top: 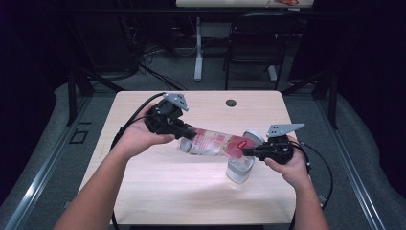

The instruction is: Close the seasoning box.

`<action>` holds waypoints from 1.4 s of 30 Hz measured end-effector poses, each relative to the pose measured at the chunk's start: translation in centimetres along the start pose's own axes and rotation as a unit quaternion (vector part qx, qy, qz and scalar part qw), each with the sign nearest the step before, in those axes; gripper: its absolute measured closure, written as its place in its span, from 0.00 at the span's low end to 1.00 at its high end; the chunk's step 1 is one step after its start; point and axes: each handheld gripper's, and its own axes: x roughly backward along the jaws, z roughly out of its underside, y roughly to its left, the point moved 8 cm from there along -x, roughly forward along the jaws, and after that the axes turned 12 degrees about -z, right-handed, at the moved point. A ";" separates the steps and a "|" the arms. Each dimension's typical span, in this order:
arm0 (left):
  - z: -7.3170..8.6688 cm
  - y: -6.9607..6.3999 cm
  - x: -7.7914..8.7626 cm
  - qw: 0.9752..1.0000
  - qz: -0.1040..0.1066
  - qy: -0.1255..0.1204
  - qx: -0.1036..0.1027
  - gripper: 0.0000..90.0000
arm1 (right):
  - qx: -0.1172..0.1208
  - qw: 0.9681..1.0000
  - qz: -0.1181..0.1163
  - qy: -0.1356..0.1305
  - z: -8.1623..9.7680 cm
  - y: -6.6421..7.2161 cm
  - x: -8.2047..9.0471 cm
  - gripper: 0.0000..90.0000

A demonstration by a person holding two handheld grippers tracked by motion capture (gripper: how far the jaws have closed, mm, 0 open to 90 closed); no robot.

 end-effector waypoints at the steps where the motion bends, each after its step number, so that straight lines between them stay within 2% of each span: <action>1: -0.1 0.0 0.0 1.000 0.000 -0.002 0.001 0.88 | 0.000 1.000 0.001 0.001 0.0 0.0 0.0 0.99; 11: -0.6 -0.2 0.0 1.000 0.001 -0.005 -0.002 0.89 | 0.006 1.000 0.008 0.013 0.1 0.0 0.1 0.99; 42: -1.0 -0.1 0.1 1.000 0.006 -0.010 0.000 0.89 | 0.010 1.000 0.003 0.005 -0.2 0.4 0.7 0.99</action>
